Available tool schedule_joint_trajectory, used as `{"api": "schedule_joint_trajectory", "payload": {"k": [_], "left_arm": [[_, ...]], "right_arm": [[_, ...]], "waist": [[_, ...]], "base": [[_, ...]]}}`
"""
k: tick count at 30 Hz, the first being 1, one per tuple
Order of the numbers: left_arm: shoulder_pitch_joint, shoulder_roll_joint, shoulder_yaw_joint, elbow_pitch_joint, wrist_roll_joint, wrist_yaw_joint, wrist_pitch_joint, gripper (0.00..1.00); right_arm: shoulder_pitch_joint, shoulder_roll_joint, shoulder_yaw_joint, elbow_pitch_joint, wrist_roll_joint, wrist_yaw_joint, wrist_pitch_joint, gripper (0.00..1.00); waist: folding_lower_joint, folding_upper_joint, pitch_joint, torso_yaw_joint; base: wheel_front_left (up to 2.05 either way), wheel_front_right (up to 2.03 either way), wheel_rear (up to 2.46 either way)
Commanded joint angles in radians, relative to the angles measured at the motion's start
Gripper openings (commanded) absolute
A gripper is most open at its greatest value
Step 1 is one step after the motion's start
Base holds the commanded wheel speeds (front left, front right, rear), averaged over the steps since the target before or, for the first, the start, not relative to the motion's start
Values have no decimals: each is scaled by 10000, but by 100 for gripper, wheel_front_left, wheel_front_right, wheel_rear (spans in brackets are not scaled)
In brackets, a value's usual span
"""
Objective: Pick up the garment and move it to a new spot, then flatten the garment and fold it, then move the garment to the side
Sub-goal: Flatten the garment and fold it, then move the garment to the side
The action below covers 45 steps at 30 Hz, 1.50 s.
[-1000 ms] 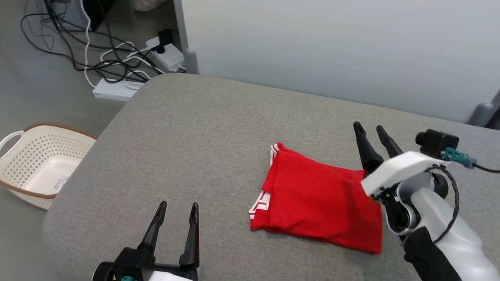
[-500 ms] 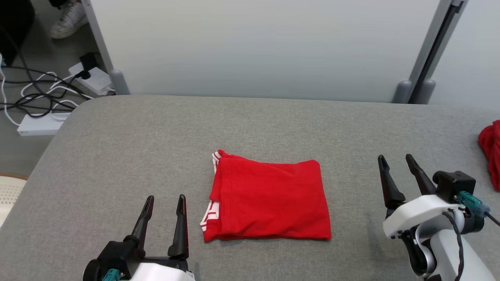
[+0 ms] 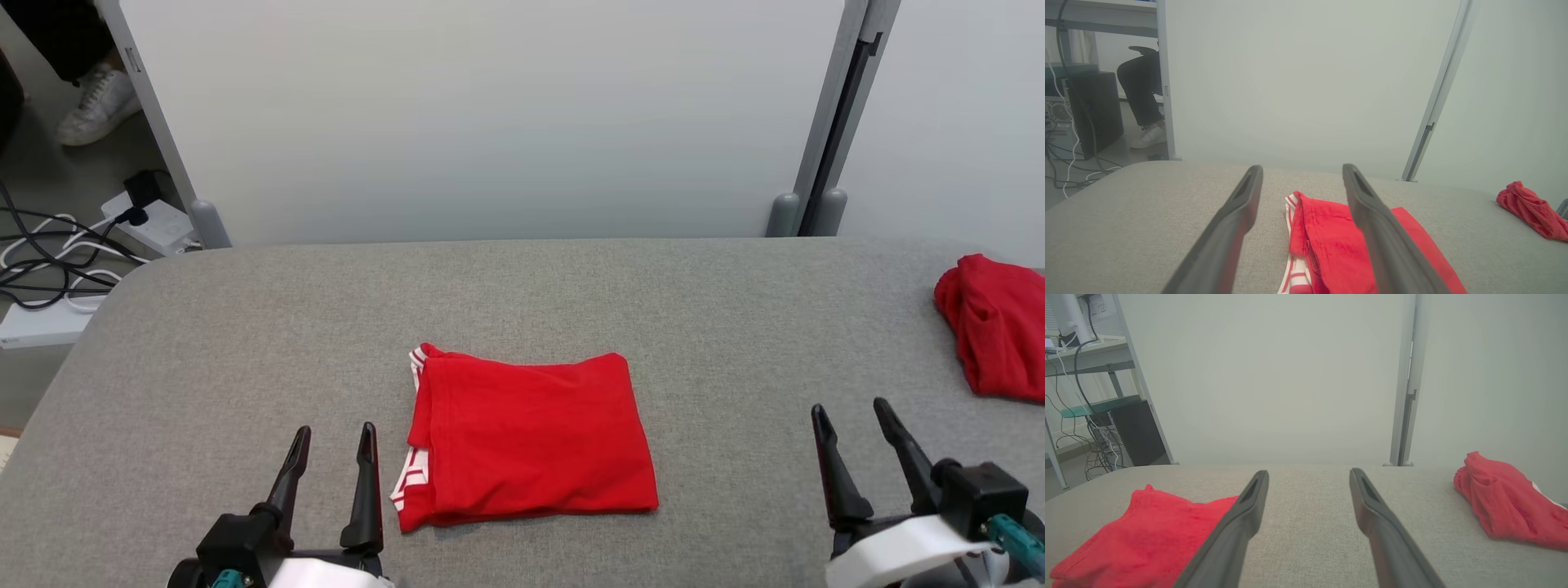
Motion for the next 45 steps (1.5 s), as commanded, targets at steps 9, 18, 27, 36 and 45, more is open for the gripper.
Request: {"api": "schedule_joint_trajectory", "payload": {"k": [9, 18, 27, 36, 45], "left_arm": [[270, 10, 626, -271, 412, -208, -103, 100], [639, 10, 823, -284, 646, -312, -103, 100], [680, 10, 856, -206, 758, -319, -103, 100], [643, 10, 814, -172, 771, -281, -103, 100], [641, 10, 808, -158, 766, -282, -103, 100]], "right_arm": [[941, -94, 419, -954, -46, 0, -133, 100], [1378, -86, 459, -1285, -43, 0, -133, 100], [1448, -53, 532, -1338, -27, 0, -133, 100], [1428, 7, 512, -1344, 26, 0, -133, 100], [1452, 103, 508, -1325, 58, 0, -134, 100]], "waist": [[0, 0, -356, -73], [0, 0, -500, 52], [0, 0, -536, 116], [0, 0, -578, 188], [0, 0, -556, 244]], "base": [[0, 0, 0], [0, 0, 0], [0, 0, 0], [0, 0, 0], [0, 0, 0]]}}
